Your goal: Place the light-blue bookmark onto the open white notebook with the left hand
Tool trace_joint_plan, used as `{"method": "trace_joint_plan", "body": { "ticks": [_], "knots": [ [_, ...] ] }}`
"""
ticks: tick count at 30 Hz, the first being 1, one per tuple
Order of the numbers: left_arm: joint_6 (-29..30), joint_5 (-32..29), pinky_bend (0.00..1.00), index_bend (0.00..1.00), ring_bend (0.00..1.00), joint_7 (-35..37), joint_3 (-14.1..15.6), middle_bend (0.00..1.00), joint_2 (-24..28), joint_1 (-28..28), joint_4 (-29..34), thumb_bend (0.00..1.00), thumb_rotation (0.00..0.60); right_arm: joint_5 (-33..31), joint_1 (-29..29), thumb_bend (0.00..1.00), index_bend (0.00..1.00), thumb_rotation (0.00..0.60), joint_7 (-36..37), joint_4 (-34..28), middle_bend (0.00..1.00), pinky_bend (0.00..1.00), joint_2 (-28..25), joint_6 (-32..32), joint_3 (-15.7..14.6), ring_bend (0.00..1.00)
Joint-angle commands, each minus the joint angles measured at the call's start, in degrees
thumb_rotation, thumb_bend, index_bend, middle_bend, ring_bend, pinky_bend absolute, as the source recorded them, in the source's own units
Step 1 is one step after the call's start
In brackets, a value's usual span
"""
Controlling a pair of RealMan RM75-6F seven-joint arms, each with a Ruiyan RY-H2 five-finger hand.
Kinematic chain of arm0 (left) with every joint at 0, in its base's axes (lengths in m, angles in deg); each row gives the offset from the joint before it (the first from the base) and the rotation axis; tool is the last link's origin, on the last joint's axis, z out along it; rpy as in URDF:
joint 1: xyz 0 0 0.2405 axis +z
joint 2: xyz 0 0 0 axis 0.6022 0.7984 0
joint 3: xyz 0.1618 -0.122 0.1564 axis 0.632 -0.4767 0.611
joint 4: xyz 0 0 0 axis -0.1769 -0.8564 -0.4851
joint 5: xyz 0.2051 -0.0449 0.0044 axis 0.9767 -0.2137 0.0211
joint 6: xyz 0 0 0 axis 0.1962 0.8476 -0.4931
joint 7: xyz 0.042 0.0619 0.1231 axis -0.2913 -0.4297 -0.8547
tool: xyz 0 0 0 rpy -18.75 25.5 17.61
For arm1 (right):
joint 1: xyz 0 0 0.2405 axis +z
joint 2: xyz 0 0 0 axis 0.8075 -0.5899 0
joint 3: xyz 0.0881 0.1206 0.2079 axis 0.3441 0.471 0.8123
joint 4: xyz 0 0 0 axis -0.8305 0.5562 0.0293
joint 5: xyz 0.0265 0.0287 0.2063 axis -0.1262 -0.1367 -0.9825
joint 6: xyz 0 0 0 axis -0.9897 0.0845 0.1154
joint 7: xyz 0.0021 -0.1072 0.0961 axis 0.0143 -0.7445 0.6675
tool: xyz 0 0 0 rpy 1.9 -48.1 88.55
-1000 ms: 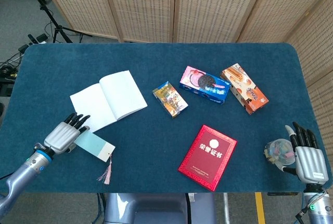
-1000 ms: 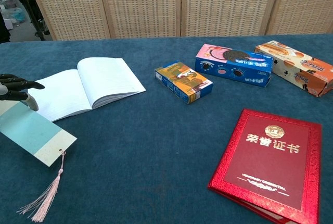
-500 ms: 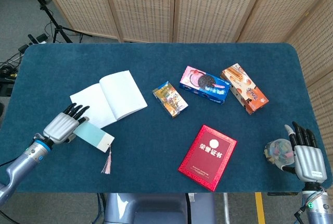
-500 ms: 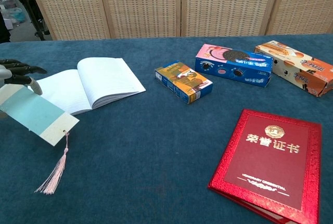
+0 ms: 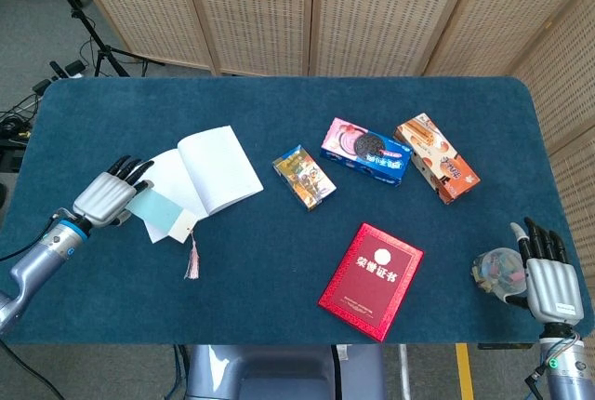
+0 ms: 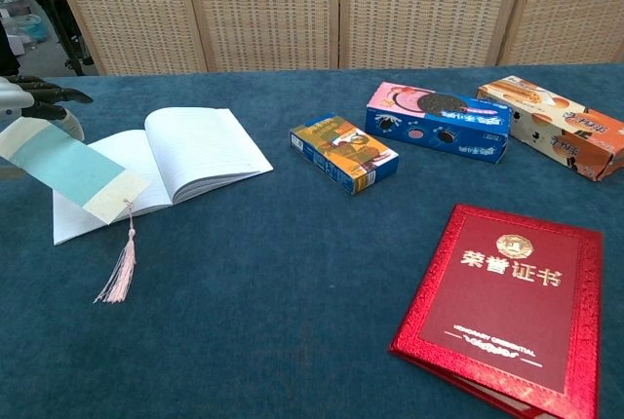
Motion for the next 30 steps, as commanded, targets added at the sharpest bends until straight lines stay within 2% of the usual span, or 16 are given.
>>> {"method": "trace_joint_plan", "body": {
  "ticks": [1,18,30],
  "knots": [
    [-0.33,1.16,0.00,0.35,0.00,2.81,0.83,0.00,-1.98,-1.27,-3.60,0.30,0.600,-0.37,0.04,0.16,0.00,0.600,-0.37,0.19,0.00,0.00,0.19,-0.08,0.11,0.00],
    [-0.03,6.41,0.00,0.35,0.00,19.06,6.03,0.00,-12.65,-5.90,-26.25,0.30,0.600,-4.10,0.23,0.16,0.00,0.600,-3.71,2.29,0.00,0.00,2.32,-0.73,0.89,0.00],
    [3.70,8.68,0.00,0.35,0.00,24.85,8.91,0.00,-17.03,-6.72,-35.15,0.30,0.600,-5.08,0.56,0.16,0.00,0.600,-4.52,3.46,0.00,0.00,3.08,-1.06,1.25,0.00]
  ]
}}
